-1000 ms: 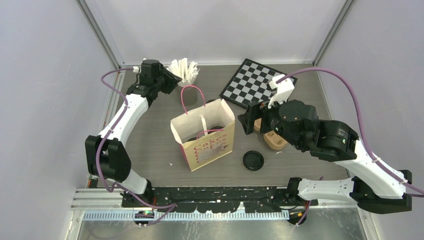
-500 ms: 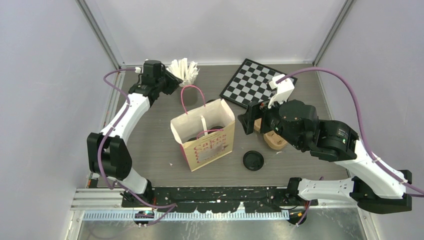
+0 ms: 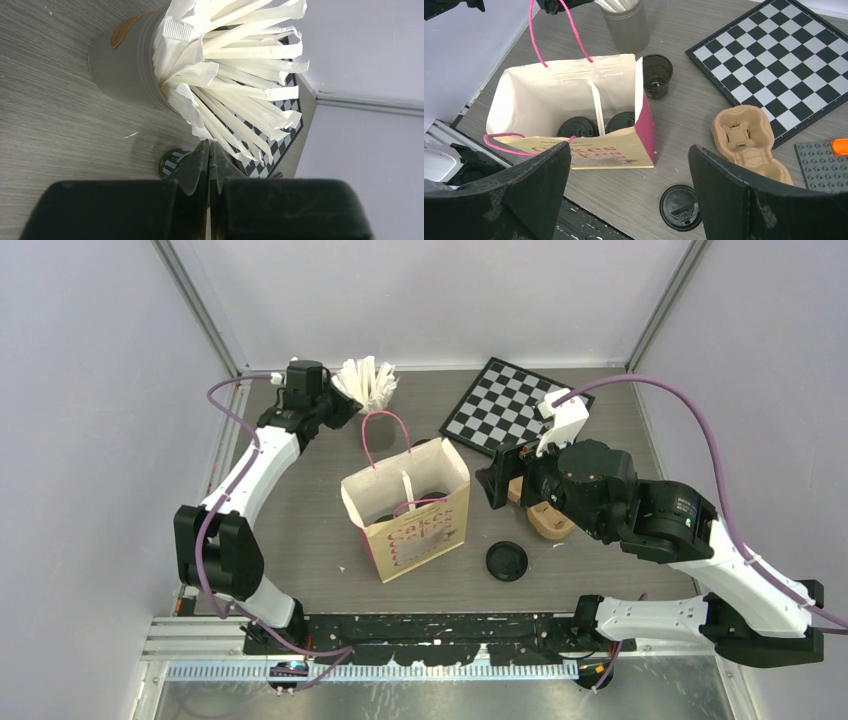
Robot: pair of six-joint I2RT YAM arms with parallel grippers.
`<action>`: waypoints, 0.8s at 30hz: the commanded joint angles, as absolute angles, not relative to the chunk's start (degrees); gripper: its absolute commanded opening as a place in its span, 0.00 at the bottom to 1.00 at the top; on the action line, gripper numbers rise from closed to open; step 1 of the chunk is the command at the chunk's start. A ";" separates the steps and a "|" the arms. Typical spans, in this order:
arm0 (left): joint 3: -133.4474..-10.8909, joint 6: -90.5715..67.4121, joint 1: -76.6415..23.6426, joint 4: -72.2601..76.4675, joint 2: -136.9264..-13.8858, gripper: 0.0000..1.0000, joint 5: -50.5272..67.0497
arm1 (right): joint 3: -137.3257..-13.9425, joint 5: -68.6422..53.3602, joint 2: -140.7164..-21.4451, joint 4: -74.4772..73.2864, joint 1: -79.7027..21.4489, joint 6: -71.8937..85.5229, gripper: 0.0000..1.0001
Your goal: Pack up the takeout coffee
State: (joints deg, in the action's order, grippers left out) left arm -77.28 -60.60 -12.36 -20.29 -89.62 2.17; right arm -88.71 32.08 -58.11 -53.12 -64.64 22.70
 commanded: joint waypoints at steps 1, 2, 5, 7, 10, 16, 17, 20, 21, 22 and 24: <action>-78.49 -58.26 -12.61 -18.81 -87.93 0.00 1.94 | -89.52 33.00 -57.17 -51.07 -64.49 23.34 0.91; -78.98 -57.90 -12.57 -19.51 -87.70 0.00 2.05 | -89.48 32.93 -57.04 -51.02 -64.51 23.29 0.91; -80.03 -56.95 -12.73 -21.34 -87.03 0.00 2.79 | -89.11 32.75 -56.75 -50.51 -64.51 23.09 0.91; -80.60 -56.55 -12.90 -22.51 -86.35 0.00 2.95 | -88.80 32.62 -56.58 -50.08 -64.50 22.84 0.91; -81.18 -55.47 -13.33 -24.07 -84.63 0.00 2.55 | -88.51 32.26 -56.39 -49.73 -64.47 22.24 0.91; -83.06 -53.53 -13.66 -28.24 -82.12 0.00 3.65 | -88.44 31.52 -55.91 -49.25 -64.45 20.75 0.91; -83.46 -53.15 -13.83 -29.07 -81.83 0.00 3.84 | -88.30 31.40 -55.64 -48.97 -64.49 20.50 0.91; -84.31 -51.18 -14.47 -31.04 -80.66 0.00 3.69 | -88.07 31.38 -55.09 -48.50 -64.44 20.19 0.91; -84.37 -50.56 -14.64 -31.03 -80.20 0.00 3.65 | -88.00 31.38 -54.96 -48.53 -64.50 20.29 0.91; -84.49 -49.77 -14.74 -31.10 -79.50 0.00 3.57 | -87.96 31.23 -54.87 -48.59 -64.49 20.36 0.91; -85.39 -47.97 -14.93 -31.67 -78.52 0.00 3.59 | -87.66 30.84 -54.48 -48.58 -64.44 20.58 0.91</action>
State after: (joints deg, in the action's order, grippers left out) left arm -82.39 -52.53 -14.35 -29.65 -82.06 3.09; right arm -88.01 31.38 -55.83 -51.24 -64.64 21.02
